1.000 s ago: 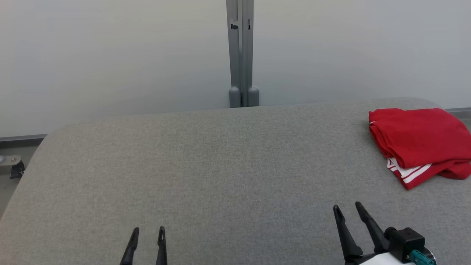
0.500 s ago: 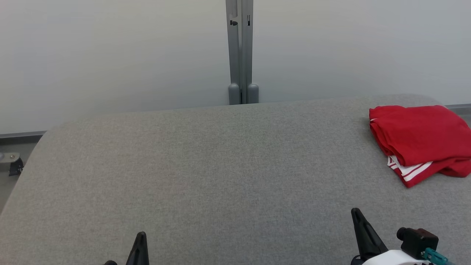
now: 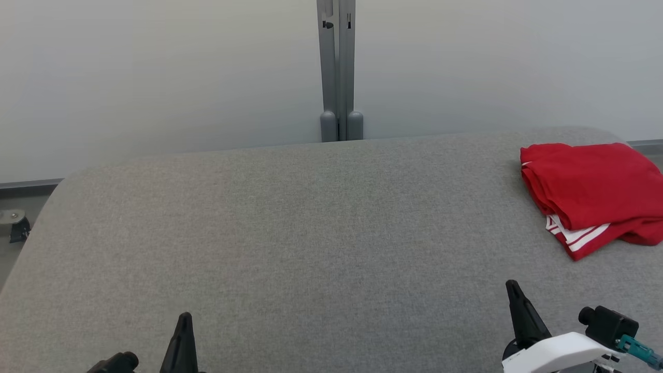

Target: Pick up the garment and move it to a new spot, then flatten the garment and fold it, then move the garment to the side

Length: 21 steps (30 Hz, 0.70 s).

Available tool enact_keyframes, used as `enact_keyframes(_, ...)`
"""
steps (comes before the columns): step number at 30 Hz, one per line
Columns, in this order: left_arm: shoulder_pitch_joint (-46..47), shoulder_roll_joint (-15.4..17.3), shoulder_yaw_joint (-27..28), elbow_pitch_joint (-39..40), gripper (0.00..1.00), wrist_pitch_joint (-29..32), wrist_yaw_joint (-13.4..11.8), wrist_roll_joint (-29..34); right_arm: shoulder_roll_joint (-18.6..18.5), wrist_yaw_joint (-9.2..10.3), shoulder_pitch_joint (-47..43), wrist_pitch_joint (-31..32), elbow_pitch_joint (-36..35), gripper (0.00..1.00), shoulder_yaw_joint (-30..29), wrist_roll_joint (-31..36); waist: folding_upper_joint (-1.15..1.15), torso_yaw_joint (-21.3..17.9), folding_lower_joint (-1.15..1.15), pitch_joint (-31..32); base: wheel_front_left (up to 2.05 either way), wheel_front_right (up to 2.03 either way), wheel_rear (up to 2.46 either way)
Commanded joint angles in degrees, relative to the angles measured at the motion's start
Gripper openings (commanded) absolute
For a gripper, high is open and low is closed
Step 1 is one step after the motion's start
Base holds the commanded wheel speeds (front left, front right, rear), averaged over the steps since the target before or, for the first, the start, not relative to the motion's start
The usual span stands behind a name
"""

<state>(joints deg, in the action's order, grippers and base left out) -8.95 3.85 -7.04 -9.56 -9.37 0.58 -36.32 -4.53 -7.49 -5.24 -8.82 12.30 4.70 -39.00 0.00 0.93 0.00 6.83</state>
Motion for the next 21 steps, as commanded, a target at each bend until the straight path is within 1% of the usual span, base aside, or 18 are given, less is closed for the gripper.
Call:
enact_keyframes(1,2.2,0.4,0.7,0.5,0.00,0.3,0.5,-2.4,-0.1,-0.01,1.9,0.5,-0.6,0.00,-0.5,-2.2,0.00,0.0,0.00,-0.1,0.00,0.00,0.00)
enact_keyframes(21,5.9,0.9,3.3,-0.7,0.00,3.8,2.3,-18.4,0.1,-0.01,4.7,4.4,0.0,0.00,-3.2,-16.9,0.00,-0.2,0.00,-1.5,0.00,0.00,0.00)
